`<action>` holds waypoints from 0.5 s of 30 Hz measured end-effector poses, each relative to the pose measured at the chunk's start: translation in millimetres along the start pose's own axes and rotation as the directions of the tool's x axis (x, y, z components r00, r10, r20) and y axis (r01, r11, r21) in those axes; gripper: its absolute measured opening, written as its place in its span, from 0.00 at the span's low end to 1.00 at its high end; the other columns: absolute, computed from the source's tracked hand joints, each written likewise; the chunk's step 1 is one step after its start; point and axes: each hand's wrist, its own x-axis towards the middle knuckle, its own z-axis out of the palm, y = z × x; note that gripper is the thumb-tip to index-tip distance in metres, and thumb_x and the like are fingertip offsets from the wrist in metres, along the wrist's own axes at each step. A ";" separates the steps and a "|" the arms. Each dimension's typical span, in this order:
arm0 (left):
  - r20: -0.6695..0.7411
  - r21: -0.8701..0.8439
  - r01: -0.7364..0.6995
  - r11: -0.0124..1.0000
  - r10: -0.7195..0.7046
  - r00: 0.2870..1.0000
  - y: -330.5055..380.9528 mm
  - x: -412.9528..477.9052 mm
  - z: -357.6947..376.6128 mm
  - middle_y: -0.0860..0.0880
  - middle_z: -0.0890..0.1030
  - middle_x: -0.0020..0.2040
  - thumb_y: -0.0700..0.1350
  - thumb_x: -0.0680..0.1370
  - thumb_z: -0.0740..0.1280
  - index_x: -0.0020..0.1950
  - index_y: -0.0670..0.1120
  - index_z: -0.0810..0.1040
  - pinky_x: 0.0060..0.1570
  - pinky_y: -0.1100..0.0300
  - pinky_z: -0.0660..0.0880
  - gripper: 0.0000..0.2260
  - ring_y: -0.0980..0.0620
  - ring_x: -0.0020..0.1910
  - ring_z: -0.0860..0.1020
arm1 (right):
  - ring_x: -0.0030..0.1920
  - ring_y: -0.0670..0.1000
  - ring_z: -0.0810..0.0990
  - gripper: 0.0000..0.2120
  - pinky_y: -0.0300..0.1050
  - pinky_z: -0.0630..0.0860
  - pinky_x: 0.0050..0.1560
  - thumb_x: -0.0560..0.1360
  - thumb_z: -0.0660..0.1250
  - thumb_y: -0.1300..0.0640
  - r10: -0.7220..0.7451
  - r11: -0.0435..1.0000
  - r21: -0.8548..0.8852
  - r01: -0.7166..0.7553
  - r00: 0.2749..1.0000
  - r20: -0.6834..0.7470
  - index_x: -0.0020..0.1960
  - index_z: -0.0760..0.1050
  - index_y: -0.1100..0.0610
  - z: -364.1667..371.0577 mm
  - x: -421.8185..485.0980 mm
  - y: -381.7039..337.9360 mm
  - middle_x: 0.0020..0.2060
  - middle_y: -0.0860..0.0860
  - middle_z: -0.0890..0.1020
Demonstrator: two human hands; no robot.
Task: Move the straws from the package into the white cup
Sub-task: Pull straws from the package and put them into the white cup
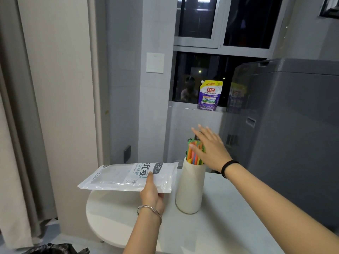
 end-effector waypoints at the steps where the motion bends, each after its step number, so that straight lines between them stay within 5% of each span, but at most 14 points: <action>1: -0.001 0.003 0.001 1.000 -0.001 1.000 -0.1 -0.3 0.0 0.48 0.80 0.55 0.43 0.80 0.65 0.68 0.45 0.72 0.28 0.65 0.79 0.16 0.55 0.42 0.79 | 0.77 0.53 0.47 0.30 0.55 0.46 0.74 0.77 0.52 0.37 0.049 0.999 0.024 -0.048 0.999 -0.017 0.75 0.51 0.43 -0.5 1.6 0.9 0.77 0.48 0.51; 5: 0.001 0.008 0.004 1.000 -0.004 1.000 -0.5 -1.3 -0.1 0.47 0.79 0.57 0.42 0.80 0.65 0.69 0.44 0.72 0.25 0.65 0.79 0.18 0.54 0.42 0.79 | 0.75 0.58 0.57 0.29 0.60 0.55 0.74 0.76 0.49 0.35 0.130 0.989 0.047 -0.143 0.969 0.208 0.73 0.60 0.45 1.3 5.3 0.5 0.76 0.49 0.57; 8: 0.008 0.010 0.020 1.000 -0.020 1.000 -0.8 -2.9 0.2 0.46 0.79 0.59 0.42 0.79 0.65 0.71 0.44 0.71 0.25 0.65 0.79 0.19 0.53 0.42 0.79 | 0.74 0.58 0.60 0.28 0.59 0.57 0.74 0.76 0.48 0.35 0.142 0.987 0.035 -0.154 0.961 0.236 0.72 0.62 0.46 -2.8 5.7 -2.7 0.76 0.50 0.59; 11: 0.032 0.056 0.040 0.998 -0.042 0.999 1.4 -2.4 -1.0 0.45 0.80 0.59 0.42 0.79 0.66 0.70 0.43 0.71 0.26 0.65 0.79 0.19 0.53 0.42 0.79 | 0.74 0.53 0.60 0.25 0.54 0.51 0.75 0.78 0.52 0.39 0.094 0.990 0.099 -0.097 0.995 0.036 0.72 0.63 0.48 -8.1 -1.7 -15.5 0.75 0.49 0.60; 15: 0.131 0.232 -0.055 0.971 0.025 0.991 7.5 -0.5 -1.4 0.48 0.82 0.57 0.44 0.78 0.68 0.69 0.45 0.73 0.40 0.59 0.82 0.19 0.50 0.50 0.82 | 0.61 0.43 0.73 0.12 0.43 0.69 0.66 0.78 0.60 0.52 0.069 0.862 0.496 0.106 0.944 -0.322 0.59 0.76 0.52 -1.5 -28.9 -51.2 0.60 0.47 0.77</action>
